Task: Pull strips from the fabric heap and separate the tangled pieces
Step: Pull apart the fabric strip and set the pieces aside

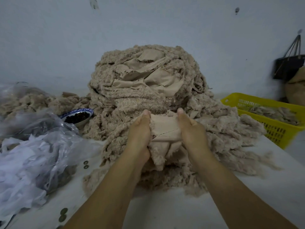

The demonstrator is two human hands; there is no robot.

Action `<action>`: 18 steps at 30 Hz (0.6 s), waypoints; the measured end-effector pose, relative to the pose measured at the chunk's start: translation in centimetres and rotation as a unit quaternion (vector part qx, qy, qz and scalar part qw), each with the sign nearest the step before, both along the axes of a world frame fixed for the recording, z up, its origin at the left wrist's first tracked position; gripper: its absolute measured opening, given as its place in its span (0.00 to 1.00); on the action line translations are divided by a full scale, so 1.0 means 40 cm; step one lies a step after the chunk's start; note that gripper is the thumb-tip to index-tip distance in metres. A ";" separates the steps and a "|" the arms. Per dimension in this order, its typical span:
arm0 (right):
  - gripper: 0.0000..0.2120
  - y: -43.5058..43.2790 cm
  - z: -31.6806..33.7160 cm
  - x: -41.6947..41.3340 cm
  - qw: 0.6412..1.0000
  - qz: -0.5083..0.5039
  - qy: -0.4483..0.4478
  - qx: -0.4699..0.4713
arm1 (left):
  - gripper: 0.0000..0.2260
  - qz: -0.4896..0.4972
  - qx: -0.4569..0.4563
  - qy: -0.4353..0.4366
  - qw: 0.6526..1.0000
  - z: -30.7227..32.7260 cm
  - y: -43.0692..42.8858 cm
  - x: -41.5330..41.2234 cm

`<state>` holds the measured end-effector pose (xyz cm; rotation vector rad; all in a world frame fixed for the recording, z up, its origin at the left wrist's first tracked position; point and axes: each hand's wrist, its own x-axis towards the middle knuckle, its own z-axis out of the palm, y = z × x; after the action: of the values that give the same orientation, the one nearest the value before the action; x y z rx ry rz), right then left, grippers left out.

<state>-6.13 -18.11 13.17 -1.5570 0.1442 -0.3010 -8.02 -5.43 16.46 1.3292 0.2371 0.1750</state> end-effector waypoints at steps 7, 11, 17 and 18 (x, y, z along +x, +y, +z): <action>0.30 -0.031 0.013 0.008 0.998 -0.040 0.001 -0.048 | 0.14 -0.021 0.002 -0.002 1.000 -0.003 -0.004 0.002; 0.30 -0.028 0.008 0.008 0.998 -0.033 0.001 -0.056 | 0.13 -0.020 -0.021 -0.001 1.000 -0.004 -0.001 0.001; 0.39 -0.023 -0.007 -0.009 0.992 0.106 0.017 0.072 | 0.15 -0.044 -0.072 0.003 0.996 0.003 0.007 0.004; 0.46 -0.021 -0.012 -0.013 0.982 0.147 0.034 0.118 | 0.15 -0.054 -0.087 0.003 0.995 0.003 0.008 0.004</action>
<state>-6.64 -18.94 12.69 -1.3319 0.0002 0.0027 -7.87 -5.11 16.58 1.1662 0.1801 0.0575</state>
